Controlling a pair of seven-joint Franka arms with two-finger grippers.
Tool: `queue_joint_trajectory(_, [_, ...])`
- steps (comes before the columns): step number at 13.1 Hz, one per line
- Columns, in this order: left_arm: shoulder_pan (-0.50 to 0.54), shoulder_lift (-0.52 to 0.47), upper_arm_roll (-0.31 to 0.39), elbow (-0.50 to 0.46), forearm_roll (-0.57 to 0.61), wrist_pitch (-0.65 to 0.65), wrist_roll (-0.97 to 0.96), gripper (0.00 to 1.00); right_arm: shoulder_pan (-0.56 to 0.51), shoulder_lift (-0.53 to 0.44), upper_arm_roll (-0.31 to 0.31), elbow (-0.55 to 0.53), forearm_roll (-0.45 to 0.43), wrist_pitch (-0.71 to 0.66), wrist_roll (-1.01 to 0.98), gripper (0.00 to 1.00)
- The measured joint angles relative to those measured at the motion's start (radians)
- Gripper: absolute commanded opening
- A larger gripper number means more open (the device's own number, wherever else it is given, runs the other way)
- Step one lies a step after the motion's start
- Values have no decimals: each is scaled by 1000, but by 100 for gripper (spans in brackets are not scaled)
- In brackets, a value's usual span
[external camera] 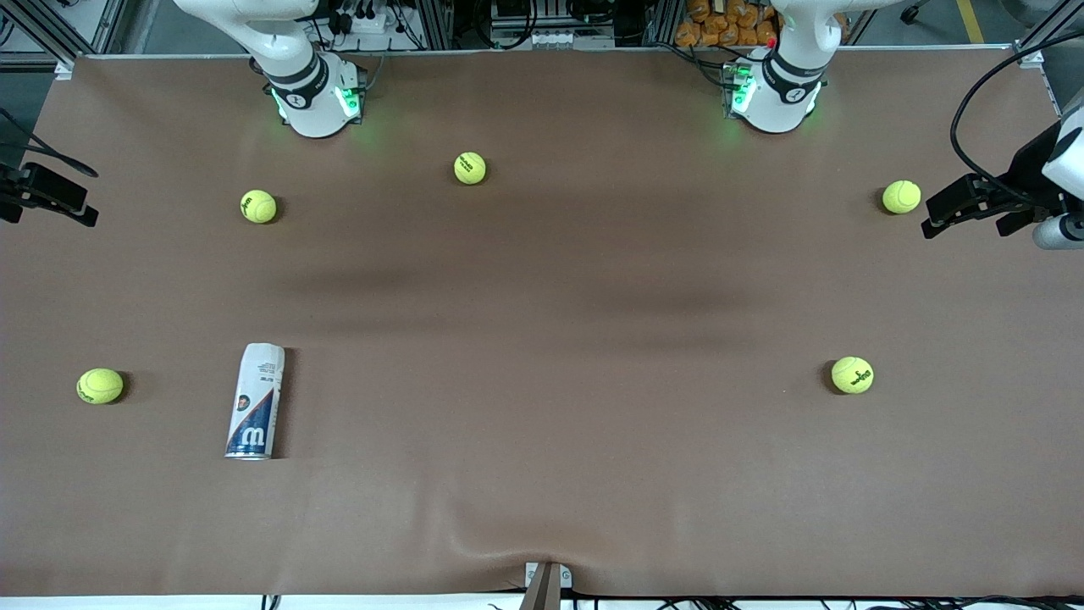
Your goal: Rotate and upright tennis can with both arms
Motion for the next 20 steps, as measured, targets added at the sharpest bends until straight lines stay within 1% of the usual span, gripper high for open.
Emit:
queue_joint_trajectory(8, [2, 0, 0, 0, 0, 0, 0, 100, 0, 4, 3, -8, 0, 10, 0, 100])
queue_joint_trajectory(11, [2, 0, 0, 0, 0, 0, 0, 100, 0, 20, 4, -13, 0, 14, -1, 100])
queue_joint_trajectory(14, [2, 0, 0, 1, 0, 0, 0, 100, 11, 71, 12, -25, 1, 20, -5, 100])
queue_joint_trajectory(17, [2, 0, 0, 2, 0, 0, 0, 100, 34, 158, 17, -29, 1, 31, -5, 100])
queue_joint_trajectory(20, [2, 0, 0, 2, 0, 0, 0, 100, 49, 241, 17, -30, 0, 88, -5, 100])
